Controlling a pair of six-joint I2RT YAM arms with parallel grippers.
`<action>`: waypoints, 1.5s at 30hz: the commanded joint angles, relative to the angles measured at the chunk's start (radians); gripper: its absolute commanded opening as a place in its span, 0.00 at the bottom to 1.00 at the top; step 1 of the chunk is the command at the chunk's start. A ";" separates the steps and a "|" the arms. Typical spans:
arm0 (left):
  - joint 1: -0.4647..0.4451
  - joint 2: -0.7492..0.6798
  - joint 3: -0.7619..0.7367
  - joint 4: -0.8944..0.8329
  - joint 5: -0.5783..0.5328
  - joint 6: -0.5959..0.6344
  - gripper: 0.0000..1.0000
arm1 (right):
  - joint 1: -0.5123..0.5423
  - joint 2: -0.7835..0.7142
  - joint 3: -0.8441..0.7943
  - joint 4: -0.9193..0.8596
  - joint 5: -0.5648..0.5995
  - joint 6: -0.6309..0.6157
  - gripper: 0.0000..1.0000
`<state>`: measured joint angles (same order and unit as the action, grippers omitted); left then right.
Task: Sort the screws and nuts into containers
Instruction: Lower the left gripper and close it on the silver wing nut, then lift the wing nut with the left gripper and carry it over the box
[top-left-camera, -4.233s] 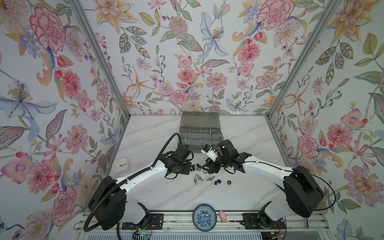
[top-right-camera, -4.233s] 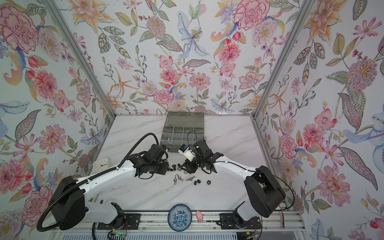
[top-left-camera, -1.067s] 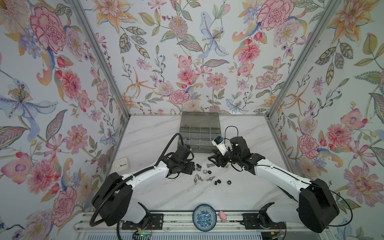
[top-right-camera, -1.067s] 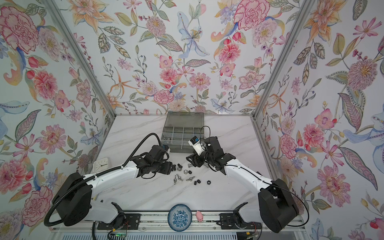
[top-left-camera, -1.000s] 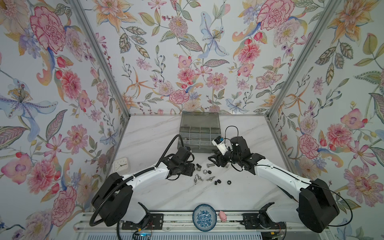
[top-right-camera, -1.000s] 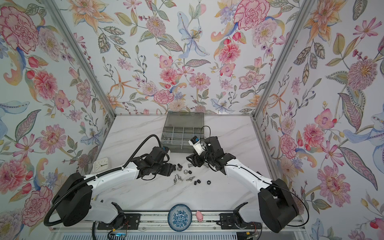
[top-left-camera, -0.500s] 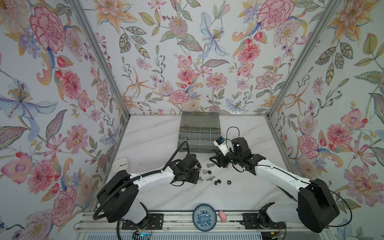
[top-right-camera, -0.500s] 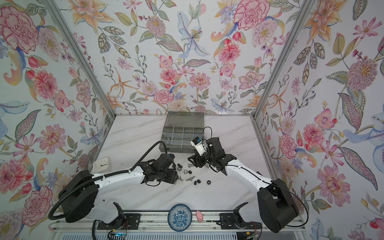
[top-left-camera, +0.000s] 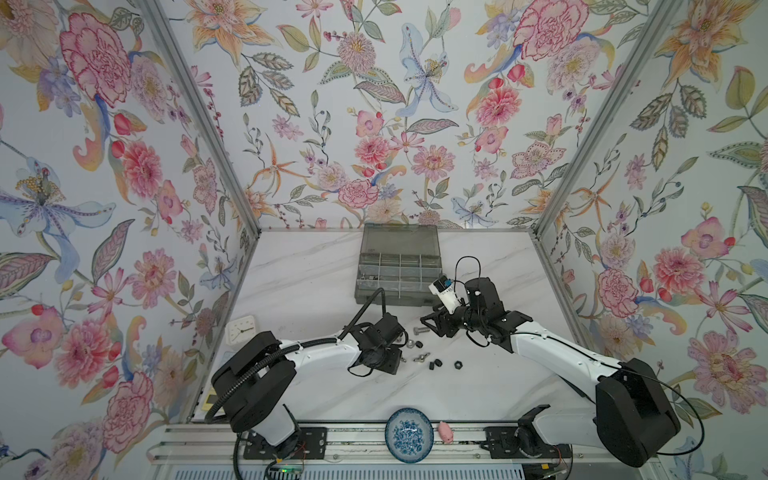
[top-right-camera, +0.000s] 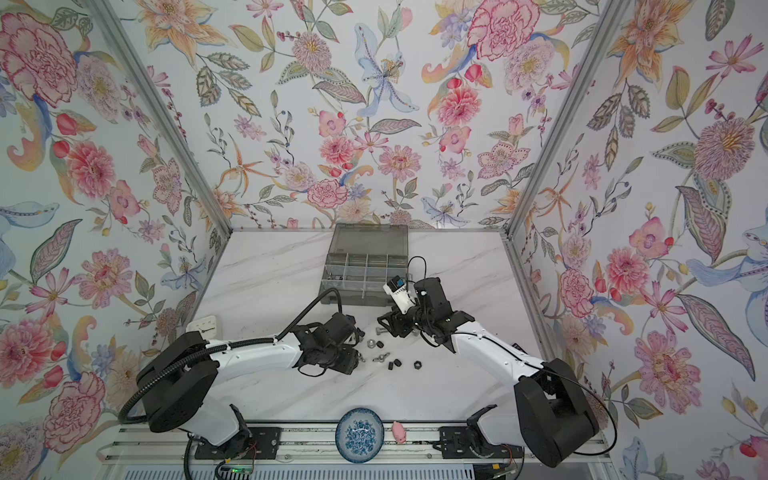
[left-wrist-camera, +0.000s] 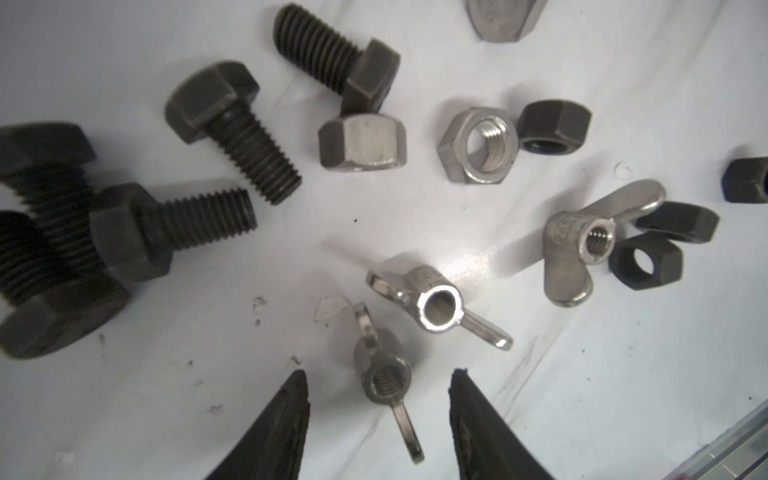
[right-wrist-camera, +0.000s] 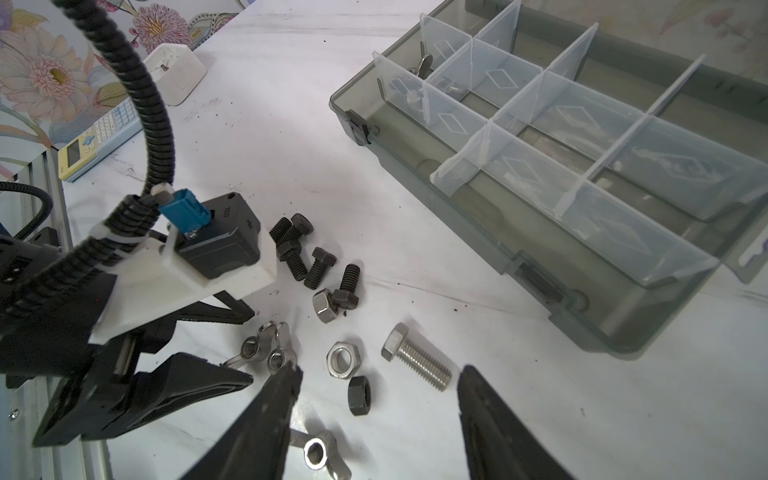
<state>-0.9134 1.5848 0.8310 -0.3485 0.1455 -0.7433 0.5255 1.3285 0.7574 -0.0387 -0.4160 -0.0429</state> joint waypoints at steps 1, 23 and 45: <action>-0.015 0.012 0.014 -0.036 -0.023 -0.012 0.55 | -0.009 -0.017 -0.007 0.014 -0.021 0.014 0.64; -0.031 0.066 0.037 -0.094 -0.044 0.006 0.25 | -0.011 -0.017 -0.014 0.029 -0.026 0.027 0.64; -0.031 0.062 0.049 -0.106 -0.052 0.021 0.00 | -0.012 -0.013 -0.007 0.034 -0.033 0.026 0.65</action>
<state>-0.9306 1.6291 0.8661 -0.4026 0.1112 -0.7406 0.5190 1.3277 0.7570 -0.0219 -0.4335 -0.0280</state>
